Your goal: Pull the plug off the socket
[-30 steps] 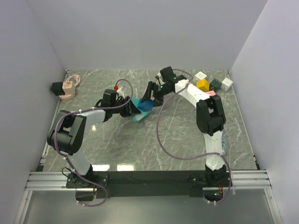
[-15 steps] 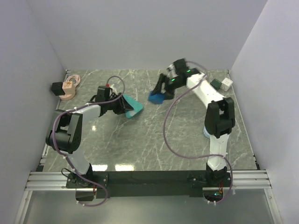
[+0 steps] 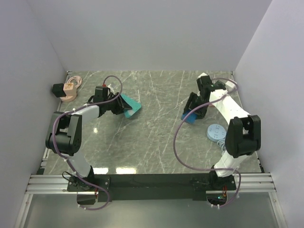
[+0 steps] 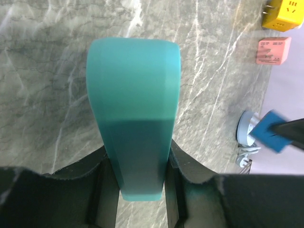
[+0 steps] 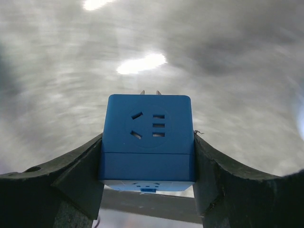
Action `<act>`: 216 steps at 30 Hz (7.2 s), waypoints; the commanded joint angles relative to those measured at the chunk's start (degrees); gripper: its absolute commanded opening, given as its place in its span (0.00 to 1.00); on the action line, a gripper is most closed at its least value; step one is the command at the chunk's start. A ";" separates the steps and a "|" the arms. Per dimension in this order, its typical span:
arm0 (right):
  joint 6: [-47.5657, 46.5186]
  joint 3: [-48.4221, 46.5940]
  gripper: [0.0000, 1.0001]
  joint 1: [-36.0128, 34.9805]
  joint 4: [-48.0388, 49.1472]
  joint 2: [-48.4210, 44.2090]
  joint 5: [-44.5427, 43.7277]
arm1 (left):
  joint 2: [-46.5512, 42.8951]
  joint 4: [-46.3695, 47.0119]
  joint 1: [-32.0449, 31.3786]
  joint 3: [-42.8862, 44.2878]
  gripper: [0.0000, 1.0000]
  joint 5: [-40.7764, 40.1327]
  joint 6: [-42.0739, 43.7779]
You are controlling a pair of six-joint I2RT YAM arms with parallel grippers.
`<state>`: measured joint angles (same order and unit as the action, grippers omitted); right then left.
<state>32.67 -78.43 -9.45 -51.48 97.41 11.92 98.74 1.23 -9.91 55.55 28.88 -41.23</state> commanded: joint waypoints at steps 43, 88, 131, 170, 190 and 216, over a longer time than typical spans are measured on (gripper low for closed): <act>10.50 -3.91 0.92 11.30 24.03 -0.97 3.17 | 6.54 31.34 -11.44 2.46 0.00 19.46 -26.93; 31.24 32.47 0.00 5.84 64.52 -23.64 20.34 | -2.58 22.85 -19.45 -5.29 0.99 1.65 -36.05; 4.69 22.02 0.90 34.94 -3.35 -28.67 0.12 | -20.34 -18.90 9.03 2.54 0.99 -16.58 -7.55; 0.47 -5.06 0.94 -7.42 14.57 0.94 18.22 | 25.97 -45.01 24.76 55.36 0.99 -50.68 -30.92; 0.64 -9.19 0.92 -7.51 17.55 10.78 26.04 | 36.01 -46.50 26.70 61.97 0.96 -49.28 -37.88; 1.18 -9.46 0.91 -1.80 20.38 14.57 30.27 | 9.37 -39.37 -0.70 22.59 0.00 -17.11 -4.04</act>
<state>35.29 -85.30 -11.38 -30.11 112.86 42.48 109.01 -32.97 -4.32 80.86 3.09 -51.44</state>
